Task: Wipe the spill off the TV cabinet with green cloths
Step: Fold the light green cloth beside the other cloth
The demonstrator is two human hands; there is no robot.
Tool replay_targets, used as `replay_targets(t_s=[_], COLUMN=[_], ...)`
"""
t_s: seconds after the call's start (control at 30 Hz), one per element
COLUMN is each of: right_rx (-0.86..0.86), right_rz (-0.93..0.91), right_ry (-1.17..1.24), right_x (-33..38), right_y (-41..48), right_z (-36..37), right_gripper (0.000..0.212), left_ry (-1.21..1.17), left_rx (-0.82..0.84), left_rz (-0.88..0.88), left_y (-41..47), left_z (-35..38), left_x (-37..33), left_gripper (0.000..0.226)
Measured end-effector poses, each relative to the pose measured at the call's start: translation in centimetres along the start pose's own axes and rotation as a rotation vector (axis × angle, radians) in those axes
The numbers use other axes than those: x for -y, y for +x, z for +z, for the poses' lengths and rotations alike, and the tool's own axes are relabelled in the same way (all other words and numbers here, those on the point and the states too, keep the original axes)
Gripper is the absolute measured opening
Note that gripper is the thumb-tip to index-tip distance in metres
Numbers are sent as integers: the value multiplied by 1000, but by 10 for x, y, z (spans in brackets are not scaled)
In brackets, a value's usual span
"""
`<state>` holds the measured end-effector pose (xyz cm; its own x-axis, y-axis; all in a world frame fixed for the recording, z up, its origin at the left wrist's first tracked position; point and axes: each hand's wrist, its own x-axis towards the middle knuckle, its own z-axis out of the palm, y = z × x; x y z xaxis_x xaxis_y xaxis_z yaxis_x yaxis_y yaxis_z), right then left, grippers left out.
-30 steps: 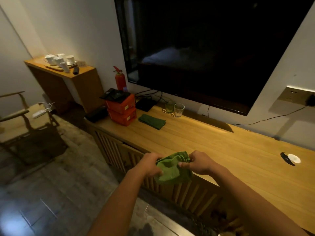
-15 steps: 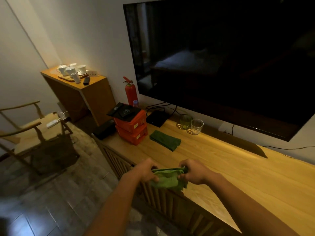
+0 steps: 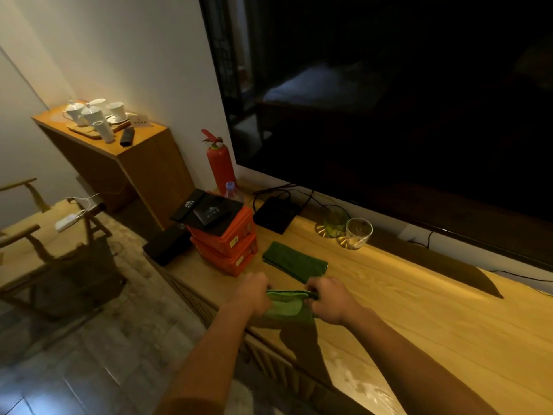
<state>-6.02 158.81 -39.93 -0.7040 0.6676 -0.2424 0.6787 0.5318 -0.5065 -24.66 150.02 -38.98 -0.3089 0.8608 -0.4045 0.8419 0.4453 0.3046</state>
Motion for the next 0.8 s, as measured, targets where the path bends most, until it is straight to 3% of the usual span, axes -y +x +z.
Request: replay_targets(t_s=[0.1,0.23,0.5,0.63,0.7,0.8], right_rx=[-133,-238,95,110,104,53], right_rz=[34,132,314,317,319,363], right_ry=[0,-43,-38,22,28,68], right_x=[4,9,9,17,21,23], right_y=[30,61,63,47,44,37], right_z=[12,38,137,160,159,148], right_gripper=[17,28,37,48,48,41], left_ry=[33,69,220,227,263,293], left_rx=[-120,-173,200,218,228,186], left_rz=[15,111,215,293,311,339], left_y=[29,68,90,90,89,86], left_z=[-6,1,72,83,81,77], left_x=[10,32,99,110,106,92], left_gripper=[23,39,43,44,53,48])
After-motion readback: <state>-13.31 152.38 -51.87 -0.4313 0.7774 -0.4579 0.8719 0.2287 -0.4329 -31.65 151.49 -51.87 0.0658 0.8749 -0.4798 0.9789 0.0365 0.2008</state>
